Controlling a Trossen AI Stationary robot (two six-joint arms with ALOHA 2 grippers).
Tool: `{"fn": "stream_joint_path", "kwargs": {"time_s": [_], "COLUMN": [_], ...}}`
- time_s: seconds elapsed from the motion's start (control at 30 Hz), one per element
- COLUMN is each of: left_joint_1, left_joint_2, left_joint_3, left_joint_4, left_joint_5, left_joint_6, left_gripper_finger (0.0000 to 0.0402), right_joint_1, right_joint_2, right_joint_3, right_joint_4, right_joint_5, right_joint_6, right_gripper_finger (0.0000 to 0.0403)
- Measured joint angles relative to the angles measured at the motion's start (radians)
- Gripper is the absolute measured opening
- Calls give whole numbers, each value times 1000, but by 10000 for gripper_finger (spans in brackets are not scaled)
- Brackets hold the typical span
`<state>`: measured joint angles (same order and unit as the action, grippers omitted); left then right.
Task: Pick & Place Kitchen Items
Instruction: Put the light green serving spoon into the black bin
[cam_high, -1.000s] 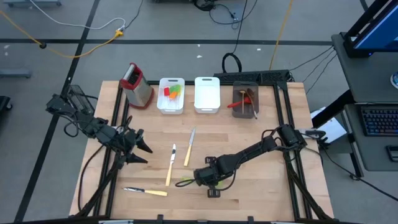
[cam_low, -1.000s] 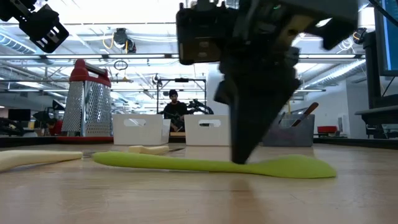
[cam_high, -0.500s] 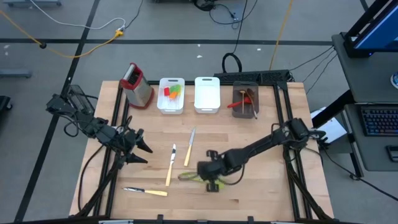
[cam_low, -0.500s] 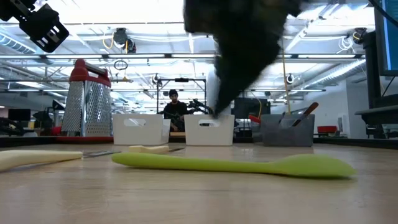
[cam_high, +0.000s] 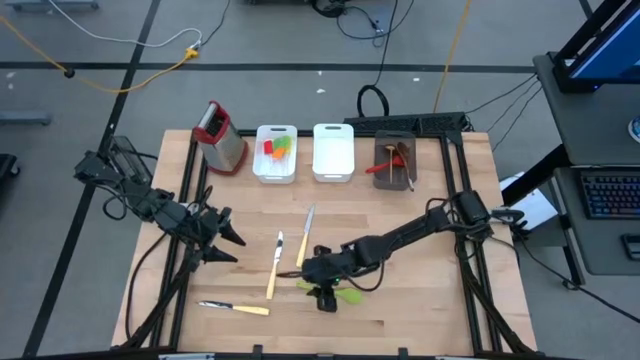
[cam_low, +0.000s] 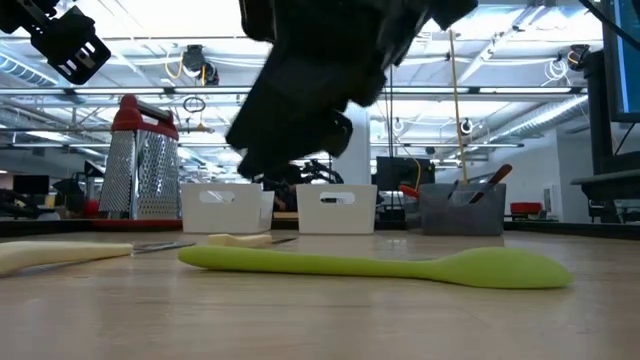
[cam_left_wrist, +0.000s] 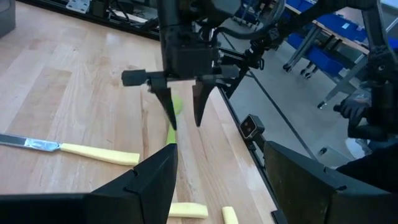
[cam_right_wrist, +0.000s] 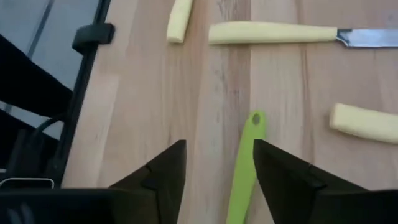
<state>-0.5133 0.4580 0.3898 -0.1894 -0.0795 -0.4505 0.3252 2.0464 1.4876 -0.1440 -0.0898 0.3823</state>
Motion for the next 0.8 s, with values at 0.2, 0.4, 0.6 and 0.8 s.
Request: {"fn": "stream_joint_path", "kwargs": {"time_s": [0.2,0.4,0.6,0.8], "left_joint_1": [0,0,0,0], "left_joint_2": [0,0,0,0], "left_joint_3": [0,0,0,0], "left_joint_4": [-1,-2,-2,-4], "left_joint_5": [0,0,-1,-1], "left_joint_6": [-4,-10,-23,-25], "left_gripper_finger": [241,241,241,241], "right_joint_1": [-3,-13,3,39], "right_joint_2": [67,120,178,206], "right_joint_3": [2,3,8,7], "right_joint_4": [18,28,27,-61], "right_joint_5": [-36,10,34,77], "right_joint_6": [-10,-30,-58,-129], "right_gripper_finger": [191,184,183,177]}}
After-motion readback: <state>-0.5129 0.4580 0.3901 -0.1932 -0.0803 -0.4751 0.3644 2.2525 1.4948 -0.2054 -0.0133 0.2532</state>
